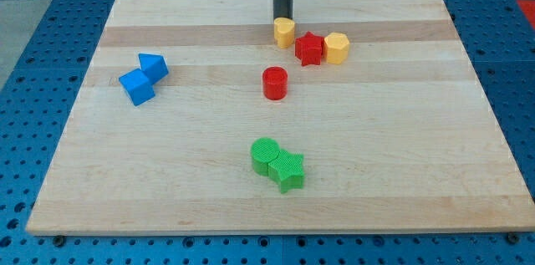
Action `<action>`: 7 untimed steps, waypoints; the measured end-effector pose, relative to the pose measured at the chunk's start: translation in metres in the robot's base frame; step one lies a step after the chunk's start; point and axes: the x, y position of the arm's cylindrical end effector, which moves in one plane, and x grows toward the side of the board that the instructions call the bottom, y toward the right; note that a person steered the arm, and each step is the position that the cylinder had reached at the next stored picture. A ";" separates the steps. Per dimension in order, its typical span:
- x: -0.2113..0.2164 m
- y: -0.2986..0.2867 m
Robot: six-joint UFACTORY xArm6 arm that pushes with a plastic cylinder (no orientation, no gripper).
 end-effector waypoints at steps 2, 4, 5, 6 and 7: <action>0.025 -0.028; 0.054 -0.041; 0.075 -0.059; 0.089 -0.060; 0.085 -0.070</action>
